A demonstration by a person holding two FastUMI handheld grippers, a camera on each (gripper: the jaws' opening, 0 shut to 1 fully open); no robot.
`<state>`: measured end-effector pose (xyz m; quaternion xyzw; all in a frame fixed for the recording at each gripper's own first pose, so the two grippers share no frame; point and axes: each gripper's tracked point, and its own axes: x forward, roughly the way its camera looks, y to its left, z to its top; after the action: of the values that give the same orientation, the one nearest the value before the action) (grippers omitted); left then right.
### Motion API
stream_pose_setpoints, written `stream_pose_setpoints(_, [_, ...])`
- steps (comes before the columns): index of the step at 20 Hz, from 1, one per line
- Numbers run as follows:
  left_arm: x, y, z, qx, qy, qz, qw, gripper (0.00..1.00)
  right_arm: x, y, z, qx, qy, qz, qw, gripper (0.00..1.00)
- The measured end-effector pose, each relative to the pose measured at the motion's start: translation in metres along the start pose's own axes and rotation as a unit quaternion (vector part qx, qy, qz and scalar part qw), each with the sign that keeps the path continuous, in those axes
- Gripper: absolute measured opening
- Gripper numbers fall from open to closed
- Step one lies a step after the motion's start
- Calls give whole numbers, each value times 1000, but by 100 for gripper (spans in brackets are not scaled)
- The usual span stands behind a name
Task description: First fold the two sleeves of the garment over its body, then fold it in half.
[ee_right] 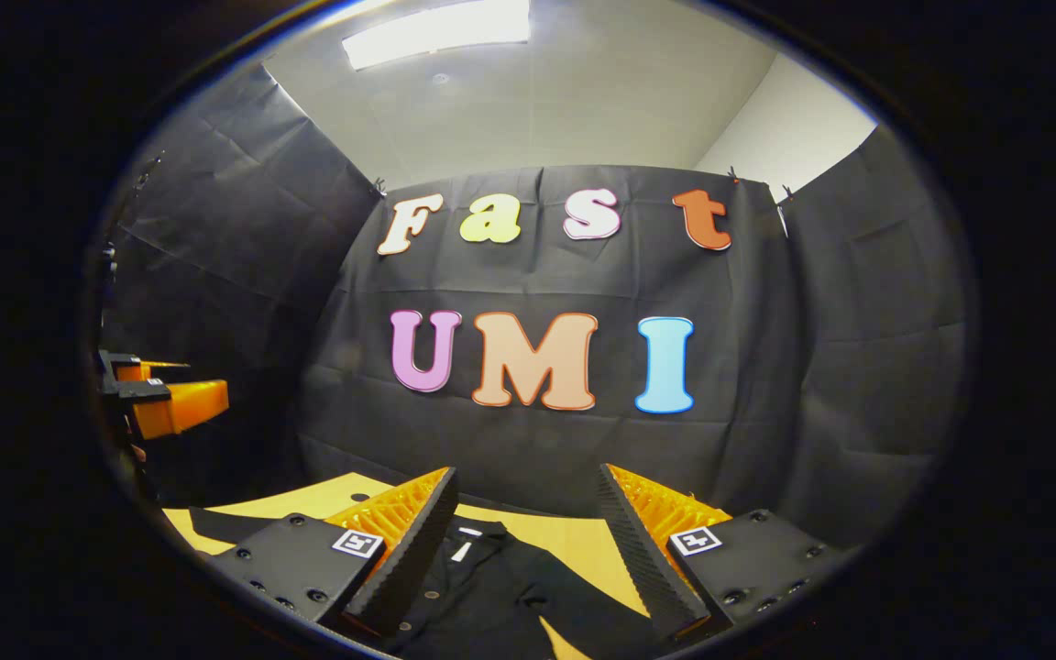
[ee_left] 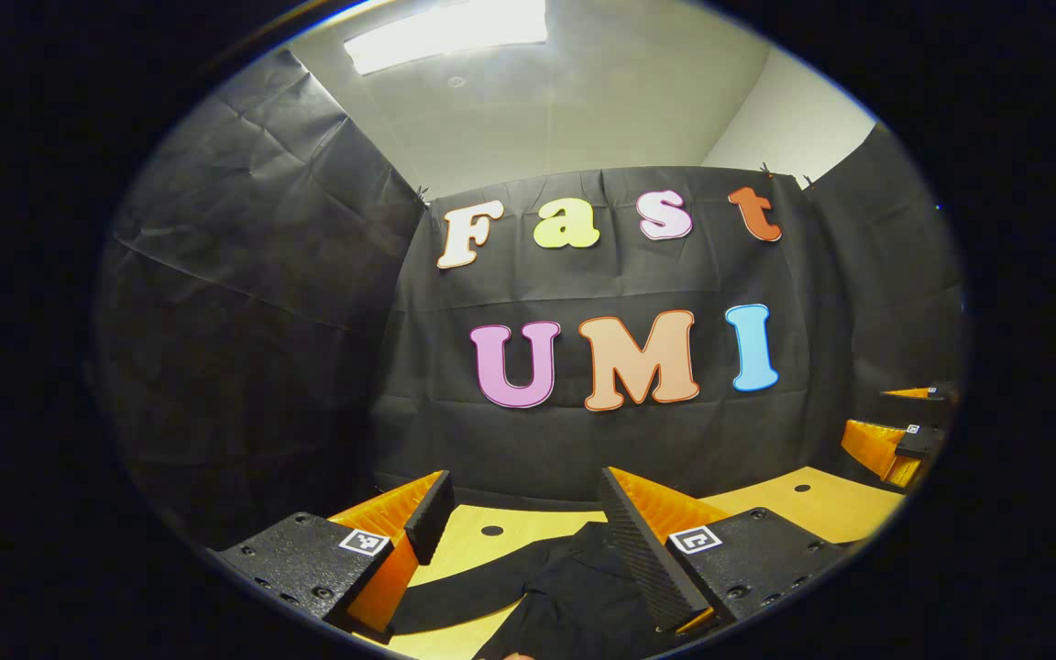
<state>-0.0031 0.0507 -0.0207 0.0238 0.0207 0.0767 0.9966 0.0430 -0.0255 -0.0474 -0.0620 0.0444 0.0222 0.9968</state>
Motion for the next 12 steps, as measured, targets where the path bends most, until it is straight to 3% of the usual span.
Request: stream_pose_setpoints(12, [2,-35,-10,13,11,-3,1000,96,11,-139,-78,-38,84,-83,992,98])
